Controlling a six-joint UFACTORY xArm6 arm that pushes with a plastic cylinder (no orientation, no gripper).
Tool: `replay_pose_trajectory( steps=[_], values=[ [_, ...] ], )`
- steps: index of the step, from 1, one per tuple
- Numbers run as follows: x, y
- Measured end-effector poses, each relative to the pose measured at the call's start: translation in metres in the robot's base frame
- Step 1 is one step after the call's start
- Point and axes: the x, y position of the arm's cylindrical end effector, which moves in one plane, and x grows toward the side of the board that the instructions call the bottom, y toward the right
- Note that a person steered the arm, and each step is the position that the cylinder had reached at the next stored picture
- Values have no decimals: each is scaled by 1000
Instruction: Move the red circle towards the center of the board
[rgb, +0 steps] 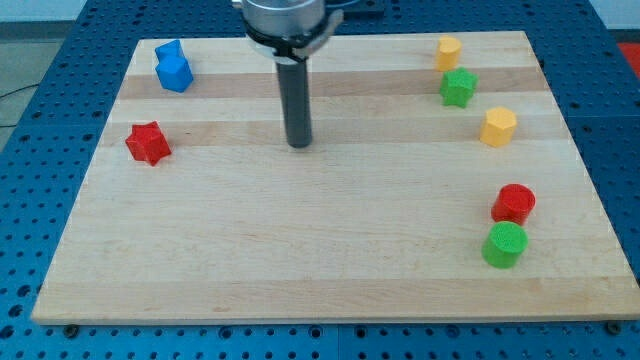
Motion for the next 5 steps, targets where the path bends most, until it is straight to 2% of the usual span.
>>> replay_pose_trajectory(
  steps=[2, 3, 4, 5],
  values=[
    [38, 228],
    [80, 329],
    [120, 303],
    [99, 227]
  ],
)
